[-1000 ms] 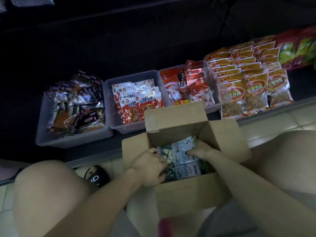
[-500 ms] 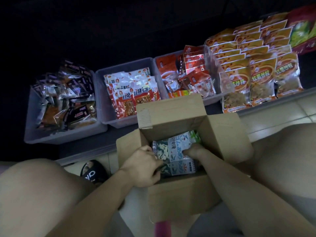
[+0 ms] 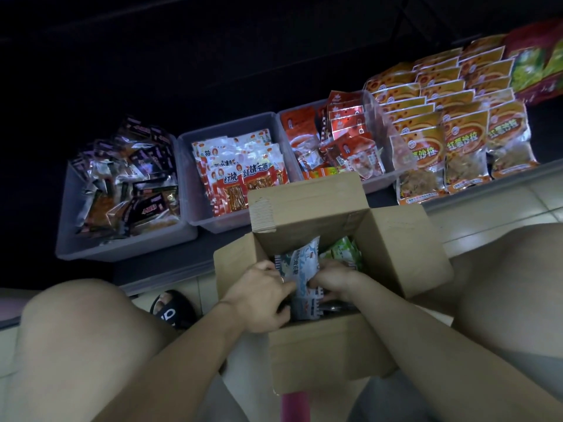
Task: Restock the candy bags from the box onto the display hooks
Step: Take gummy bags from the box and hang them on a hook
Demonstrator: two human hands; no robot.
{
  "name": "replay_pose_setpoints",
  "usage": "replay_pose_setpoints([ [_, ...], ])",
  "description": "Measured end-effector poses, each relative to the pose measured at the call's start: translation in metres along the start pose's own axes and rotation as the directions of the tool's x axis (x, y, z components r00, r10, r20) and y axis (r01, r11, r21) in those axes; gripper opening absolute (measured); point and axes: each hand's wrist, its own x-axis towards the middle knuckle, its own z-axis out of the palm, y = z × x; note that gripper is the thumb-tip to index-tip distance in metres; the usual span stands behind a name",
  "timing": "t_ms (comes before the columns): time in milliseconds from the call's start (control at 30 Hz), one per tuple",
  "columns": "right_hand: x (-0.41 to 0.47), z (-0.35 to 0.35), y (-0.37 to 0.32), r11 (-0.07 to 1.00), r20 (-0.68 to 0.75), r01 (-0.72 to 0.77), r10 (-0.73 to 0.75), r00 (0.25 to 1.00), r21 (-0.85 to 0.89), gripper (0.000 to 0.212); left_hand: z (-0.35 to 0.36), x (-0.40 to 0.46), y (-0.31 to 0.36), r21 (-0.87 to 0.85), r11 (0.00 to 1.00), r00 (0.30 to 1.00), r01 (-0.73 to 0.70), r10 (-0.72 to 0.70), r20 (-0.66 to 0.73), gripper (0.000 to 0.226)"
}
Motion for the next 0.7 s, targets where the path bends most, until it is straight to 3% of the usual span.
replay_pose_setpoints([
  [200,-0.031,0.005,-0.028,0.969,0.038,0.049,-0.060,0.997,0.242,0.034,-0.003,0.005,0.005,-0.075,0.990,0.992,0.123,-0.121,0.028,0.104],
  [300,-0.050,-0.004,-0.044,0.918,0.026,0.082,-0.099,0.995,0.389,0.030,-0.007,0.006,0.008,-0.202,0.964,0.984,0.174,-0.180,-0.010,0.115],
  [367,-0.066,-0.010,-0.050,0.899,0.023,0.120,-0.143,0.989,0.420,0.026,-0.010,0.007,0.009,-0.317,0.923,0.969,0.219,-0.245,-0.044,0.109],
  [433,-0.081,-0.014,-0.052,0.893,0.024,0.150,-0.177,0.984,0.425,0.026,-0.013,0.008,0.009,-0.408,0.880,0.956,0.243,-0.290,-0.055,0.089],
  [533,-0.101,-0.016,-0.053,0.877,0.004,0.197,-0.221,0.975,0.438,0.025,-0.023,0.003,0.012,-0.524,0.825,0.947,0.211,-0.306,-0.101,0.059],
  [700,-0.125,-0.017,-0.058,0.845,0.041,0.307,-0.360,0.932,0.439,0.022,-0.041,-0.008,0.010,-0.673,0.725,0.910,0.147,-0.365,-0.195,0.039],
])
